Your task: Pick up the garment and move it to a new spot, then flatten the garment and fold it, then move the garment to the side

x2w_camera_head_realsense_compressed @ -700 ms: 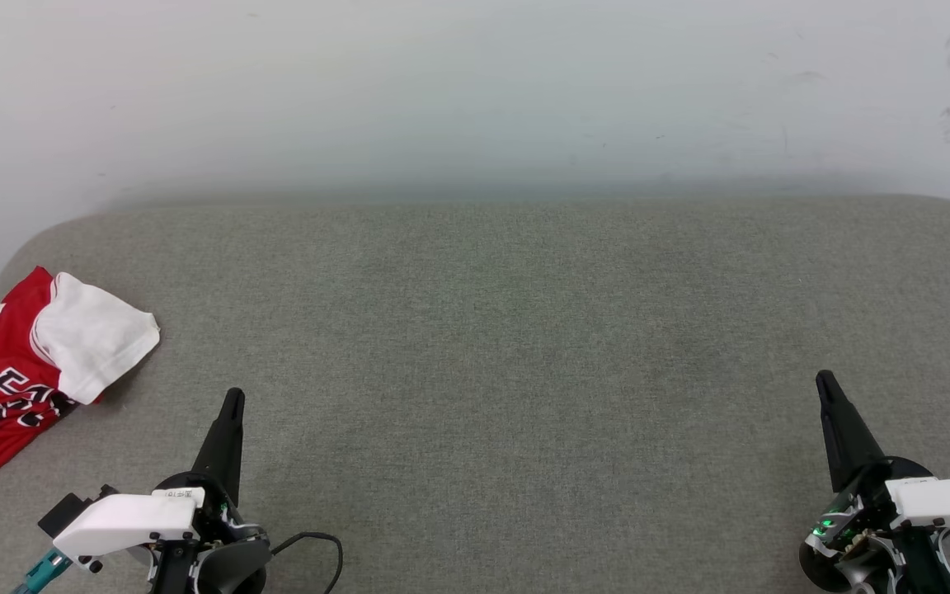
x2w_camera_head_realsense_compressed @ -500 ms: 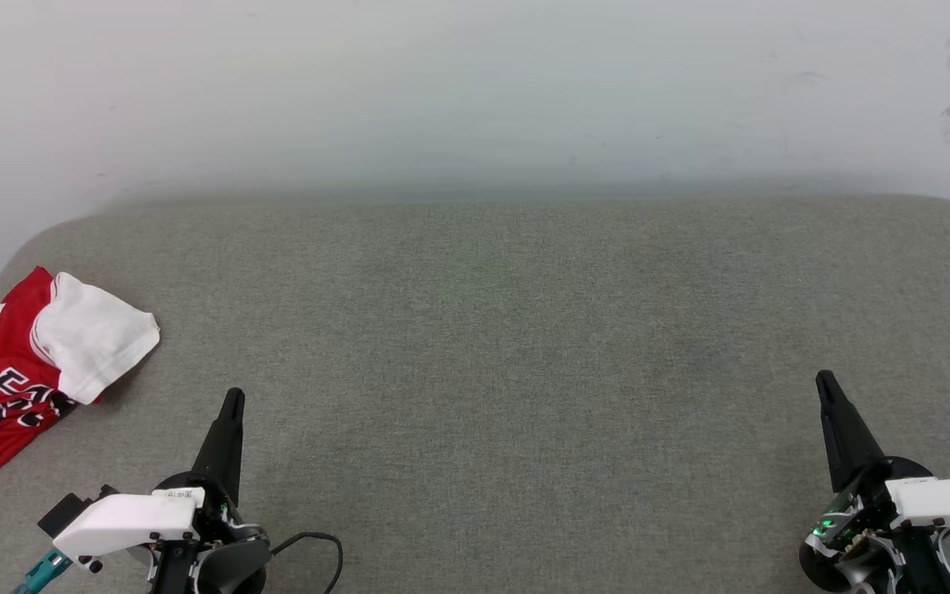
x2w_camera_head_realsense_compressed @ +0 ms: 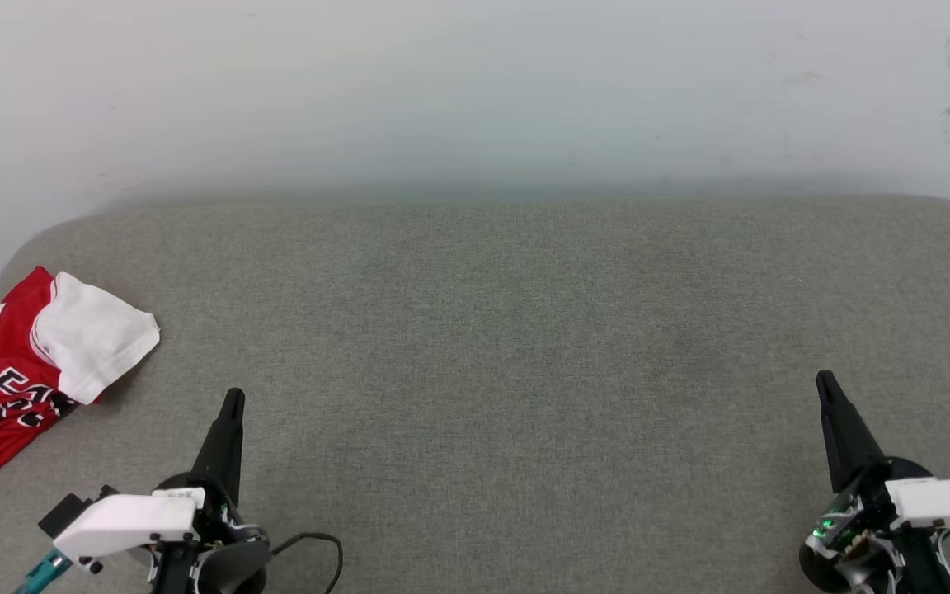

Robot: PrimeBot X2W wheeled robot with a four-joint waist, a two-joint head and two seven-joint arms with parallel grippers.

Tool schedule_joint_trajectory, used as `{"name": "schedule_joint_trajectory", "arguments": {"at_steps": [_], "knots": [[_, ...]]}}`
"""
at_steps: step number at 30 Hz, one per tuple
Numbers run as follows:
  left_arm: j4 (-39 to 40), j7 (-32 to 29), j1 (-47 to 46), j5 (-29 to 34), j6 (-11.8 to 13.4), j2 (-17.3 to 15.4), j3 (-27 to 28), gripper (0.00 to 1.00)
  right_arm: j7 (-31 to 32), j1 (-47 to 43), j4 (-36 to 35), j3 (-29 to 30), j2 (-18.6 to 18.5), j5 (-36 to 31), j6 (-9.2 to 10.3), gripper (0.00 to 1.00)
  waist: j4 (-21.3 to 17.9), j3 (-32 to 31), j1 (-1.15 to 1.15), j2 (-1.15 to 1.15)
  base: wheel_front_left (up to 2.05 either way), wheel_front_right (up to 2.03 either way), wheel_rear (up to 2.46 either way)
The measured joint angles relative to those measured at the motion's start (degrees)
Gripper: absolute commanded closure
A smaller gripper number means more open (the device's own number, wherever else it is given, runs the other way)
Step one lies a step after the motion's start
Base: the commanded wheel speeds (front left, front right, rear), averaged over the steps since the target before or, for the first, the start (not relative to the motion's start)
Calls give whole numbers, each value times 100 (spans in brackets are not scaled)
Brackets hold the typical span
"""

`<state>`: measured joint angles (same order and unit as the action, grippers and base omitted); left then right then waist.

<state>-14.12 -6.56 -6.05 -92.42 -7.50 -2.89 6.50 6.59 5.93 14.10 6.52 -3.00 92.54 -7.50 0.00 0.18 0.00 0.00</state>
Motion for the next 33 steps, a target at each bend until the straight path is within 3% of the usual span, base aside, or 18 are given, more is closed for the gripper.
{"name": "schedule_joint_trajectory", "arguments": {"at_steps": [1, 9, 16, 25, 33], "knots": [[-21, 1, 7, 0, 0, 1, -3, 0, 0, -10, 18, 0, 0, 1, 0, 0, 0, 0, 0, 0, 0, 0, 0], [-231, 103, 261, 16, 2, 34, -46, 0, -90, -292, 280, -14, 5, -46, 1, 0, 2, 2, 0, 0, 0, 0, 0], [-141, 301, 261, 409, 5, 33, 37, 0, -288, -293, 182, 21, 7, -606, 1, 0, 8, 4, 0, 0, 0, 0, 0], [213, 532, 261, 1424, 220, 32, 77, 0, -515, -300, -252, 89, 9, -1616, 1, 0, 14, 10, 0, 0, 0, 0, 0], [576, 714, 261, 2431, 555, 32, -78, 0, -710, -370, -637, 37, 10, -2636, 1, 0, 20, 19, 0, 0, 0, 0, 0]]}}
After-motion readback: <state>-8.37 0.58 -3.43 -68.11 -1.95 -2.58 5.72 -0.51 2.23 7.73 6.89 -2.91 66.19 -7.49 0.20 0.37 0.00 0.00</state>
